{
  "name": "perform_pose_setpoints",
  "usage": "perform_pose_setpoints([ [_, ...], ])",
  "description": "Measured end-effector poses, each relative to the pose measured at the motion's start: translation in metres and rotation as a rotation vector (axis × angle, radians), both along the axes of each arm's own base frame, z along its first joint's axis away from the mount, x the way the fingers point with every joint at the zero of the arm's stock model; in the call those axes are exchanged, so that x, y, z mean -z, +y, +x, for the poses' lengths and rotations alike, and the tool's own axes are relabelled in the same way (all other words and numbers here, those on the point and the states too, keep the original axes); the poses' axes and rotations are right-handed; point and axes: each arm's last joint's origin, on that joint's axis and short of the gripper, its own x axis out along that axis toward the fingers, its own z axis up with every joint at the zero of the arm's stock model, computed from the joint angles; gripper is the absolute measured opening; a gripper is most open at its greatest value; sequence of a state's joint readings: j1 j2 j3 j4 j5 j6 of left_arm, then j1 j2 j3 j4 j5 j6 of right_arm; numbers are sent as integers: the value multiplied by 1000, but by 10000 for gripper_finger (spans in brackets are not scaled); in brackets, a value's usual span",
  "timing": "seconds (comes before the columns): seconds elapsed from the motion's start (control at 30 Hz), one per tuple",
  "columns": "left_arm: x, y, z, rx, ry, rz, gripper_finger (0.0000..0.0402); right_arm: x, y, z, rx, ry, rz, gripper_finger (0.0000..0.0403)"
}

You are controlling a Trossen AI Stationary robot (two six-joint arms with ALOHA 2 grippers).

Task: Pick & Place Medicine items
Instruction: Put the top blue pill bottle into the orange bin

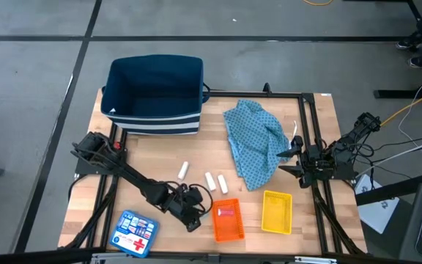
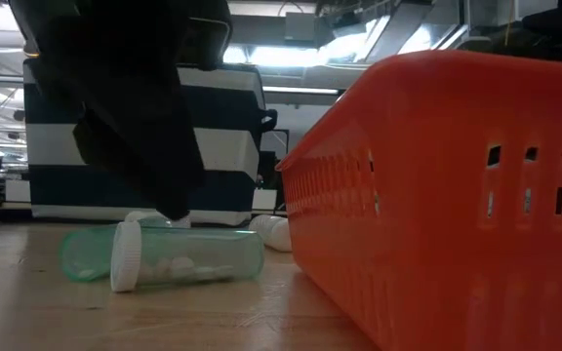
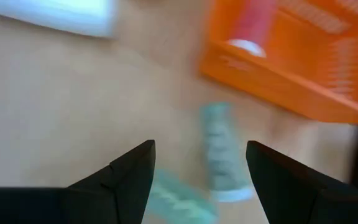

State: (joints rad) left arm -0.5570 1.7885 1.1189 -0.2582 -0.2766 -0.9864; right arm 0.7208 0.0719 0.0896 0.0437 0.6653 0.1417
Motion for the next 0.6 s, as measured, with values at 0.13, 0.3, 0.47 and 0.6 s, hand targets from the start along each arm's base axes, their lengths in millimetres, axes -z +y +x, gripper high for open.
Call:
perform_pose_setpoints([
  [0.13, -15, 4, 0, -124, 44, 115, 249, 0, 0, 0, 0, 0, 0, 220],
  [0.3, -29, 4, 1, -230, 93, 62, 249, 0, 0, 0, -1, 0, 5, 220],
  [0.47, -28, -1, -2, -376, 111, -78, 249, 0, 0, 0, -11, 0, 5, 220],
  [0.6, -20, -7, -2, -479, 123, -147, 249, 1, 2, 0, -73, 3, -1, 220],
])
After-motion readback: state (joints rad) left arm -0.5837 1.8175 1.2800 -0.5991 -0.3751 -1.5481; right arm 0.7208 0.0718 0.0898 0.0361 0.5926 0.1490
